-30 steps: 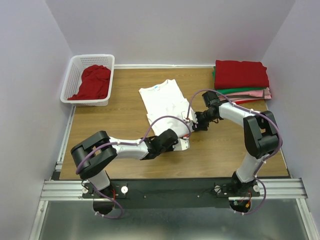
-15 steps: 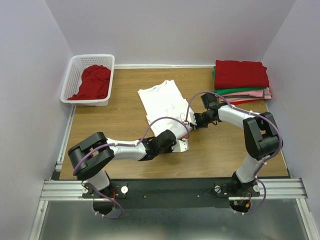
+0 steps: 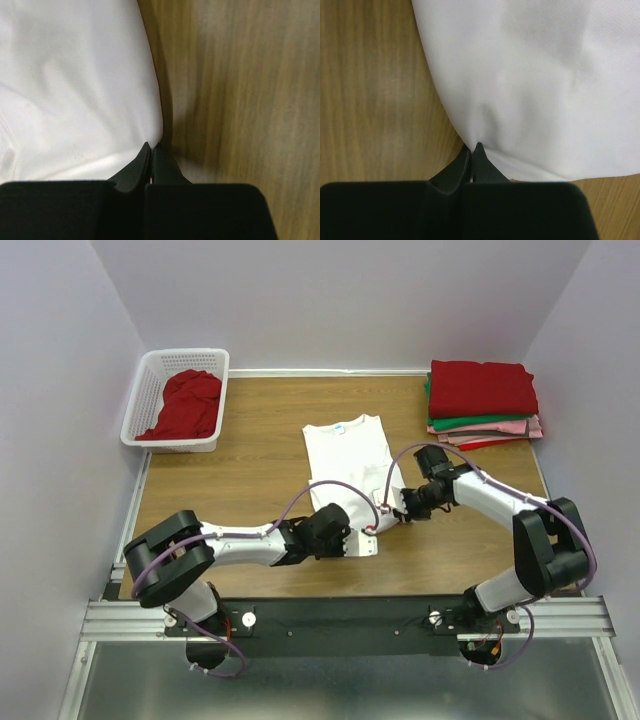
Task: Fold and stack the t-shirts
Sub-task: Fold the tshirt
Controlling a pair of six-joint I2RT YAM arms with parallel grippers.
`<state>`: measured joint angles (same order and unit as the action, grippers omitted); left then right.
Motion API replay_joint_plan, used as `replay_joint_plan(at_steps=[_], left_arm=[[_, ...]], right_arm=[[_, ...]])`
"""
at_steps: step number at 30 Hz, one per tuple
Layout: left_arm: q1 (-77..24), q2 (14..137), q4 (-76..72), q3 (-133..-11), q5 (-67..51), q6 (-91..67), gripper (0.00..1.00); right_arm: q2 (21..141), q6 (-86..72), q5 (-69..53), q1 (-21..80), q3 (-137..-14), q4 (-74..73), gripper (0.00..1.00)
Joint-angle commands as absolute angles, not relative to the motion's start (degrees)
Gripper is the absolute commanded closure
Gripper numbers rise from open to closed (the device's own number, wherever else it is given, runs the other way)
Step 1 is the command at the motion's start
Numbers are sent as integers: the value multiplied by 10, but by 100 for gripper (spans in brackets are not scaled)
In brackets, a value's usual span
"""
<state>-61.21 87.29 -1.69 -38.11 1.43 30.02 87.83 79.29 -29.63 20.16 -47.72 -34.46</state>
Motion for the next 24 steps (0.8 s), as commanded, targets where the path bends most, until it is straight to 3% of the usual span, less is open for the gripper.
replay_joint_plan(at_steps=[1, 7, 14, 24], left_arm=[[-623, 850, 23, -384, -59, 305, 100], [-627, 841, 57, -402, -102, 309, 100], [-627, 782, 90, -415, -74, 307, 100], [-600, 747, 79, -467, -28, 354, 100]], right_arm=[[815, 786, -313, 205, -454, -416, 100], [739, 773, -335, 205, -434, -479, 100], [679, 729, -340, 205, -434, -502, 99], [687, 621, -304, 205, -540, -502, 100]])
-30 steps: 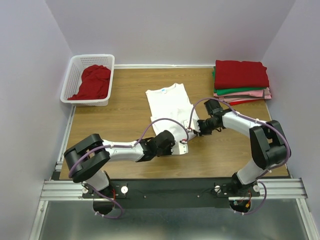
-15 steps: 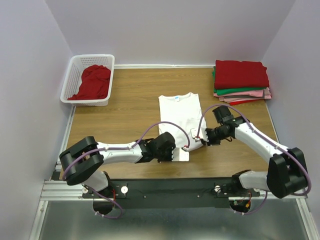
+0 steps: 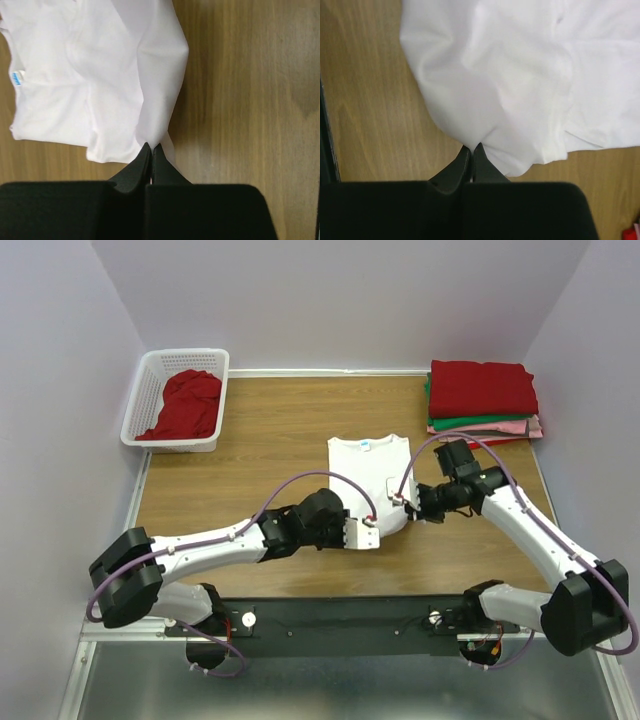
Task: Fold and stack the t-shirts
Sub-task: Fold the tshirt
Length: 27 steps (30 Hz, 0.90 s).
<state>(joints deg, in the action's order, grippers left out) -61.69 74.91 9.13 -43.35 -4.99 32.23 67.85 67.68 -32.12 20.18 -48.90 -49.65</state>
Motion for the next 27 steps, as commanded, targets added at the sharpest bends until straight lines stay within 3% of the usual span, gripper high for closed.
replay_joint_plan(at_steps=[1, 14, 27], left_arm=[[-594, 756, 76, -475, -29, 359, 100], [-463, 848, 31, -578, -64, 436, 100], [-377, 997, -16, -721, -144, 465, 100]], right_arm=[[693, 609, -292, 204, -557, -500, 100], [808, 527, -211, 179, -671, -433, 100], [978, 453, -205, 124, -813, -370, 100]])
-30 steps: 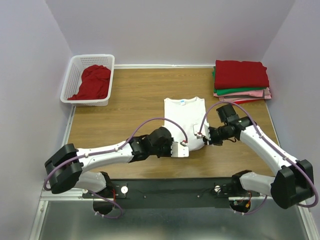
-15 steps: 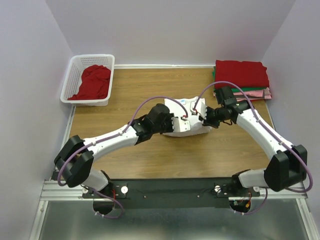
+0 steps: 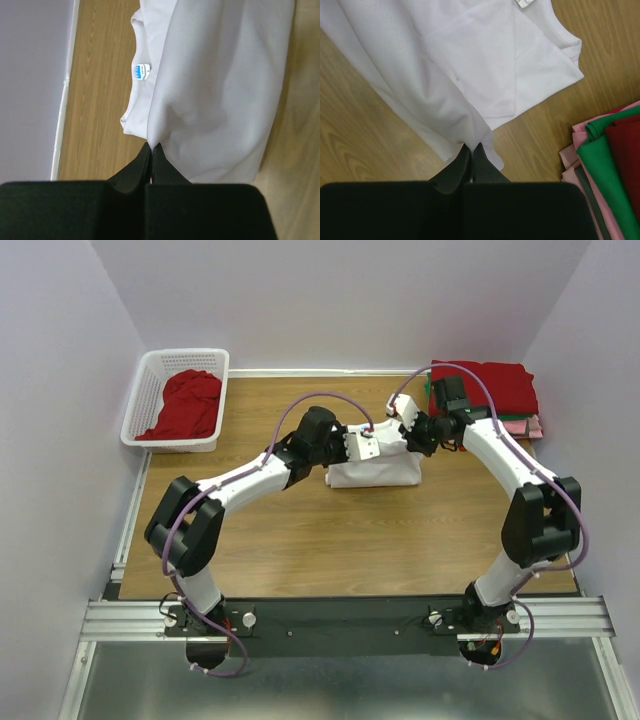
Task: Fold and stack the t-shirts
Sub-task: Fold the tshirt
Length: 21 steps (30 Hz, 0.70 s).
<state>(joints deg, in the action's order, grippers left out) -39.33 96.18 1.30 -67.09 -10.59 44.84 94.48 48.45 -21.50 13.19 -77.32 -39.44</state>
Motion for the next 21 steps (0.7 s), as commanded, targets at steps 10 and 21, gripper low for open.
replay_joint_plan(at_steps=[10, 21], left_arm=[[-349, 1036, -81, -747, -139, 461, 100], [-349, 988, -71, -670, -185, 470, 100]], right_arm=[[1010, 431, -223, 112, -867, -338, 100], [970, 437, -255, 112, -804, -339, 100]])
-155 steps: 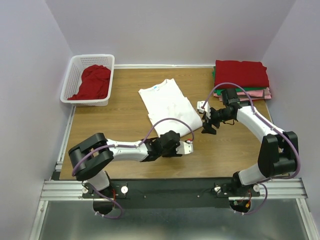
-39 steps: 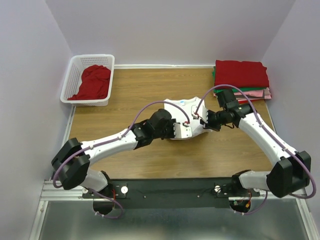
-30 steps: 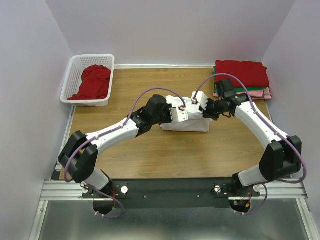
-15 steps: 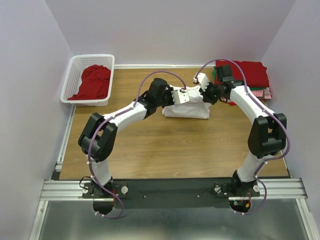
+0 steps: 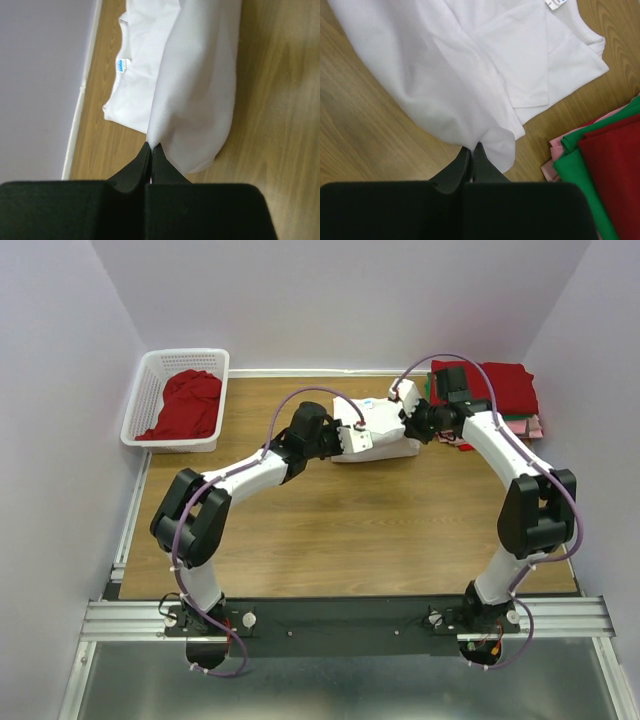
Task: Fold and stack the t-shirts
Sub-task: Fold the tshirt
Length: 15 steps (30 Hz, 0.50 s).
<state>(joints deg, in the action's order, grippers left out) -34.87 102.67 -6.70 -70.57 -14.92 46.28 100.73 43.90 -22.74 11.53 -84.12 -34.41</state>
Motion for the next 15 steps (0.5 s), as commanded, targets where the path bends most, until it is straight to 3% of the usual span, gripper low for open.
replay_joint_plan(at_steps=[1, 15], left_arm=[[-349, 981, -71, -660, -188, 468, 100], [-432, 848, -36, -509, -224, 381, 100]], right_arm=[[962, 438, -257, 113, -795, -339, 100], [733, 474, -334, 113, -569, -392, 100]])
